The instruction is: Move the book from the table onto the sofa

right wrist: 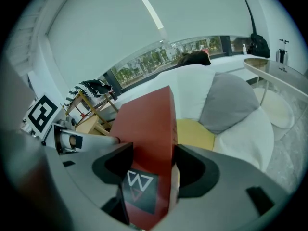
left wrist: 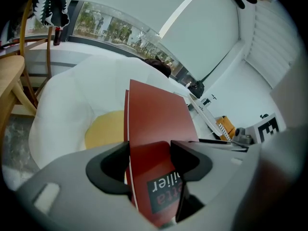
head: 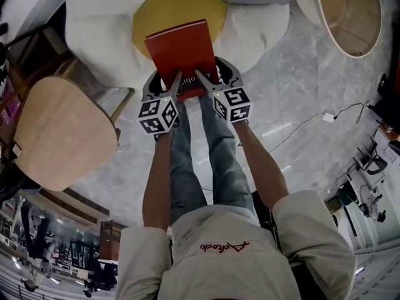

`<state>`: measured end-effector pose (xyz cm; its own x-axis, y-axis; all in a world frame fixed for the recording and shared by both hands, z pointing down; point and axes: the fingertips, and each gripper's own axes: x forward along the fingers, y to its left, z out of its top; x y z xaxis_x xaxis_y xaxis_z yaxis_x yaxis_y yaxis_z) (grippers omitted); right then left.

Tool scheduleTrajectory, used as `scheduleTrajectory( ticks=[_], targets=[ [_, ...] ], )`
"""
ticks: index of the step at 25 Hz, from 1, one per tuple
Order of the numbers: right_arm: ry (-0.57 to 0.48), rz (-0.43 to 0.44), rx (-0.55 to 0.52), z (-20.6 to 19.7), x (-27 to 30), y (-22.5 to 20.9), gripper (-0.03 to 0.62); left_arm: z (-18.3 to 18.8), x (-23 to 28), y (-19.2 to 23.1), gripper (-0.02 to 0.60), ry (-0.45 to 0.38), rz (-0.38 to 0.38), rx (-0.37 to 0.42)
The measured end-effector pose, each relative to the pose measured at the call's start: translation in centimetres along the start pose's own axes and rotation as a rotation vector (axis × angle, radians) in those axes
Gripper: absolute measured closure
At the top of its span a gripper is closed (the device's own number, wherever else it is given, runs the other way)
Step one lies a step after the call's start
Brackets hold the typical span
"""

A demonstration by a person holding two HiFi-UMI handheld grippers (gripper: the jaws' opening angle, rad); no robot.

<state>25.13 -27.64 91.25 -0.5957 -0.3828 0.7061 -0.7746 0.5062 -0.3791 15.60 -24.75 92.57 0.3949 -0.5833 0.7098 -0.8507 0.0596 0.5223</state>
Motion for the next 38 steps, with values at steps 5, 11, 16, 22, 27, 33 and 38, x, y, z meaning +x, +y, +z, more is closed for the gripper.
scheduleTrajectory(
  ticks=[5, 11, 16, 22, 27, 33, 38],
  targets=[
    [0.0, -0.01, 0.0, 0.2, 2.3, -0.9, 0.327, 0.5, 2.0, 1.5, 0.327, -0.003, -0.006, -0.002],
    [0.005, -0.015, 0.002, -0.1, 5.4, -3.5, 0.327, 0.9, 5.8, 2.9, 0.327, 0.008, -0.013, 0.022],
    [0.026, -0.017, 0.003, -1.0, 7.7, -5.0, 0.327, 0.3, 8.2, 4.2, 0.328, 0.025, -0.006, 0.031],
    [0.041, -0.016, 0.008, -1.6, 10.7, -6.5, 0.327, 0.2, 11.0, 6.0, 0.328, 0.036, 0.009, 0.021],
    [0.042, -0.025, 0.012, -1.3, 13.1, -7.8, 0.327, 0.9, 13.3, 7.4, 0.327, 0.044, 0.008, 0.032],
    [0.042, -0.026, 0.007, -1.6, 15.4, -9.6, 0.327, 1.1, 16.1, 8.5, 0.327, 0.059, 0.007, 0.058],
    [0.055, -0.029, 0.008, -2.1, 17.4, -10.6, 0.327, 1.0, 17.9, 9.7, 0.327, 0.071, 0.019, 0.073]
  ],
)
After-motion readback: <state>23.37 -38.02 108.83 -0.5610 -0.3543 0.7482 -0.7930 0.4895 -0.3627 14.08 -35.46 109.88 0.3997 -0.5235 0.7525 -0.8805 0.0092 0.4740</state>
